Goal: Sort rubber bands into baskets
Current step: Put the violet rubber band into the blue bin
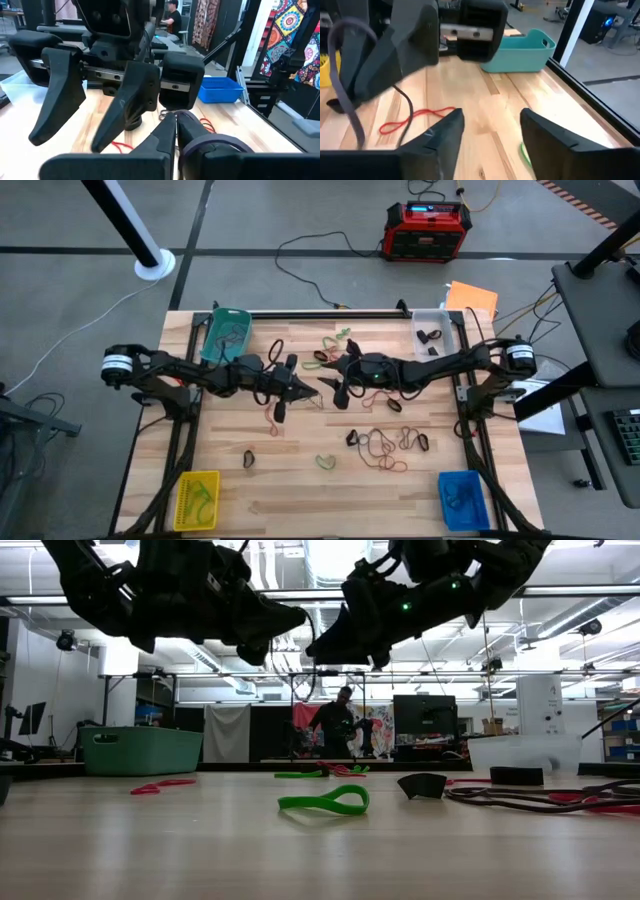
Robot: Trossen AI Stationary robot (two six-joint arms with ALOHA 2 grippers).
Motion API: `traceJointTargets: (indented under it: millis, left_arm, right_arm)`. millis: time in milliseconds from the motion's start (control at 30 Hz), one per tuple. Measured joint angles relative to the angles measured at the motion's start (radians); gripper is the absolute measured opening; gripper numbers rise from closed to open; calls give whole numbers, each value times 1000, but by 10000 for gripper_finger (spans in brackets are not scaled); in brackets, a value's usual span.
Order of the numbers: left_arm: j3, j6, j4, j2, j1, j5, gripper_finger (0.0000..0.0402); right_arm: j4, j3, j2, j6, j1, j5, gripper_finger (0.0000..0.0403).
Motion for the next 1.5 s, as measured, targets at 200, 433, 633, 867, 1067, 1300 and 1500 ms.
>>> traceJointTargets:
  millis: [200, 433, 633, 867, 1067, 1300, 1500]
  left_arm:
    - [-2, 9, 0, -36, 0, 0, 0]
    - [-2, 11, 0, -46, 0, 1, 0]
    - [10, 4, 2, -46, -4, 67, 0]
    - [38, 4, 3, -46, -12, 87, 0]
    - [40, 4, 3, -46, -15, 87, 0]
    - [53, 4, 15, -40, -16, 82, 0]
    - [95, 3, 41, 6, -26, 79, 0]
  right_arm:
    - [-112, 0, -36, 20, 2, -139, 233]
    - [-14, 0, -11, 68, 5, -333, 269]
    - [81, 0, 44, 65, 4, -351, 289]
    - [257, 0, 113, 62, 4, -466, 293]
    - [325, 0, 131, 58, 4, -473, 279]
    - [335, 20, 142, 78, 4, -473, 257]
    - [324, 57, 174, 72, 4, -476, 240]
